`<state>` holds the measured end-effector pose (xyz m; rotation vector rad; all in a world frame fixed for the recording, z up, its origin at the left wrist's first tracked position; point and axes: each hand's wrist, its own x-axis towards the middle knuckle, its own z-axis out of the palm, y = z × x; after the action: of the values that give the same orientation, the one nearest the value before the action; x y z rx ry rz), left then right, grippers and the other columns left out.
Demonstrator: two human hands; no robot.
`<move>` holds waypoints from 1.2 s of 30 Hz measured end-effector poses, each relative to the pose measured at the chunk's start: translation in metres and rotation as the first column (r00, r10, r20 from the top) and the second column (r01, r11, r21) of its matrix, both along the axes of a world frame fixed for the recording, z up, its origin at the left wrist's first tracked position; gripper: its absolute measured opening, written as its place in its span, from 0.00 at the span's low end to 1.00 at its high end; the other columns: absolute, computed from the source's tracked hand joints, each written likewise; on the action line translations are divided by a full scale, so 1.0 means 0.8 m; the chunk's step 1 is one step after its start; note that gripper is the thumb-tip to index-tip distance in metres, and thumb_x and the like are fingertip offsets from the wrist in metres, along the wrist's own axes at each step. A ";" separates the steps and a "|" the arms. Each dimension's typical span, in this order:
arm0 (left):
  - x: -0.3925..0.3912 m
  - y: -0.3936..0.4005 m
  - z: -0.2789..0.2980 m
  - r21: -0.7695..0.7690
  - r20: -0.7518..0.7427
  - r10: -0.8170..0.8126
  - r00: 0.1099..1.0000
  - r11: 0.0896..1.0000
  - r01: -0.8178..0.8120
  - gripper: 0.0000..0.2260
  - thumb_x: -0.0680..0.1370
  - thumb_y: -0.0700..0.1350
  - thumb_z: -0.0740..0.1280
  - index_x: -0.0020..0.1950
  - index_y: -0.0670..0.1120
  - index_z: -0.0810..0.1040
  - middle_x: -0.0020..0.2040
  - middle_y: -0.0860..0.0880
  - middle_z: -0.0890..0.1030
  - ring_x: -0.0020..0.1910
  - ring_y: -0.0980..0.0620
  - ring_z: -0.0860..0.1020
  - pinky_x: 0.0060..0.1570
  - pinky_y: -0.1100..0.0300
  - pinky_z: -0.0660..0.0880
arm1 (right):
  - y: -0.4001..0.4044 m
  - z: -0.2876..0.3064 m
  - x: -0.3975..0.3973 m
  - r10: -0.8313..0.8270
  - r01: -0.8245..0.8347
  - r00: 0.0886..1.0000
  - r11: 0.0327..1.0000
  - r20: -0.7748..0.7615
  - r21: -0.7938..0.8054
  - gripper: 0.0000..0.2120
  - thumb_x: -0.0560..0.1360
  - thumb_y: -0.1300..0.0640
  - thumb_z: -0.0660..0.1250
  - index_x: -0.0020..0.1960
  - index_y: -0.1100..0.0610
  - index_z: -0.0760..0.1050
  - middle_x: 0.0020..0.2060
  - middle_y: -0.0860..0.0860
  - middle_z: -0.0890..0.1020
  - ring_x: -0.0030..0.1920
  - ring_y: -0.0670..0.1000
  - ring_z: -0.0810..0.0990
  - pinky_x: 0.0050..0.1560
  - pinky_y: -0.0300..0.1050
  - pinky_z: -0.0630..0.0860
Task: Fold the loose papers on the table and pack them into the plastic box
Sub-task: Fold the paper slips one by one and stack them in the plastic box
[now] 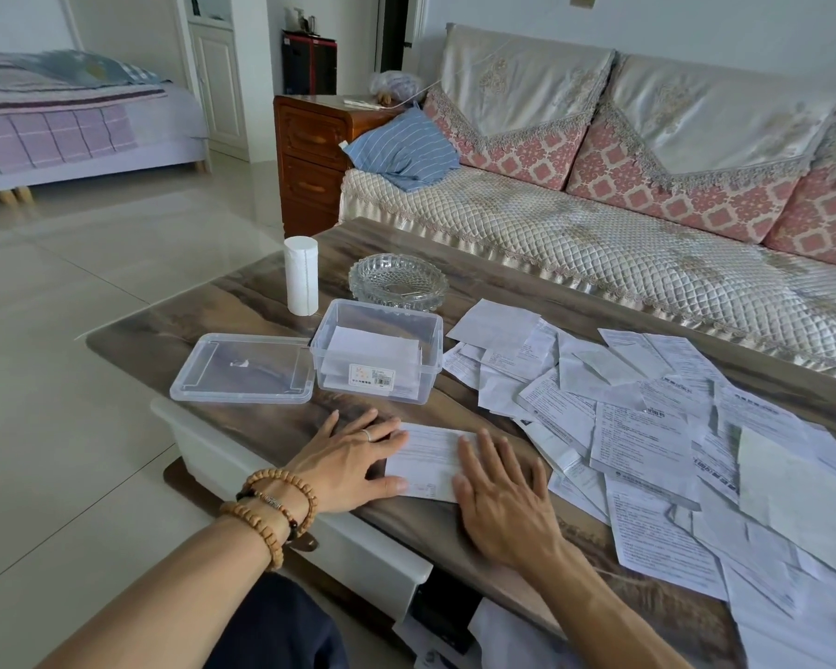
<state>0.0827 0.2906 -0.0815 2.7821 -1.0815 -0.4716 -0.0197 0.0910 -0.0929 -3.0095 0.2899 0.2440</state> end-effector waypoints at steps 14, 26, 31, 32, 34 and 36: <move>-0.039 -0.005 -0.005 -0.177 0.120 0.170 0.978 0.973 -0.147 0.24 0.81 0.60 0.56 0.75 0.53 0.64 0.78 0.53 0.59 0.78 0.52 0.52 0.77 0.45 0.46 | 0.022 0.062 0.017 -0.737 0.404 0.675 0.355 -0.013 0.843 0.10 0.73 0.59 0.68 0.49 0.65 0.72 0.40 0.59 0.75 0.45 0.58 0.76 0.46 0.52 0.73; -0.060 -0.027 0.040 -0.497 -0.379 0.420 0.825 0.660 -0.564 0.28 0.81 0.62 0.52 0.76 0.48 0.56 0.73 0.50 0.68 0.64 0.51 0.74 0.62 0.56 0.70 | 0.037 0.054 0.015 -0.631 0.095 0.776 0.128 0.007 0.987 0.13 0.76 0.67 0.59 0.56 0.57 0.76 0.48 0.53 0.84 0.49 0.53 0.82 0.50 0.53 0.80; -0.030 -0.025 0.057 -0.618 -0.476 0.396 0.785 0.484 -0.619 0.12 0.84 0.47 0.55 0.67 0.50 0.60 0.57 0.50 0.75 0.44 0.54 0.79 0.38 0.65 0.79 | 0.041 0.073 0.049 -0.586 0.048 0.801 0.274 0.127 0.961 0.09 0.79 0.64 0.59 0.49 0.61 0.78 0.40 0.51 0.82 0.40 0.48 0.79 0.38 0.39 0.75; -0.019 -0.022 0.060 -0.628 -0.461 0.399 0.793 0.484 -0.609 0.15 0.84 0.47 0.56 0.70 0.51 0.59 0.60 0.49 0.75 0.49 0.52 0.80 0.45 0.60 0.80 | 0.041 0.077 0.063 -0.578 0.064 0.802 0.337 0.153 0.939 0.08 0.78 0.65 0.60 0.46 0.63 0.77 0.36 0.52 0.79 0.36 0.49 0.76 0.34 0.39 0.71; 0.005 -0.015 0.071 -0.659 -0.418 0.433 0.799 0.460 -0.595 0.21 0.83 0.46 0.58 0.74 0.54 0.56 0.64 0.49 0.74 0.55 0.48 0.79 0.55 0.52 0.78 | 0.040 0.089 0.093 -0.585 0.117 0.790 0.437 0.183 0.892 0.07 0.74 0.66 0.61 0.42 0.64 0.77 0.31 0.51 0.75 0.32 0.49 0.71 0.30 0.41 0.66; 0.033 -0.006 0.082 -0.721 -0.316 0.510 0.800 0.419 -0.552 0.24 0.82 0.43 0.61 0.76 0.51 0.57 0.56 0.51 0.78 0.52 0.50 0.79 0.54 0.55 0.77 | 0.039 0.105 0.129 -0.591 0.135 0.778 0.491 0.215 0.860 0.07 0.72 0.67 0.61 0.38 0.63 0.77 0.29 0.51 0.74 0.30 0.50 0.69 0.29 0.41 0.65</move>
<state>0.1093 0.2861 -0.0156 2.0631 -0.1873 0.0530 0.0837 0.1220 -0.0092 -1.8888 0.5869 -0.3587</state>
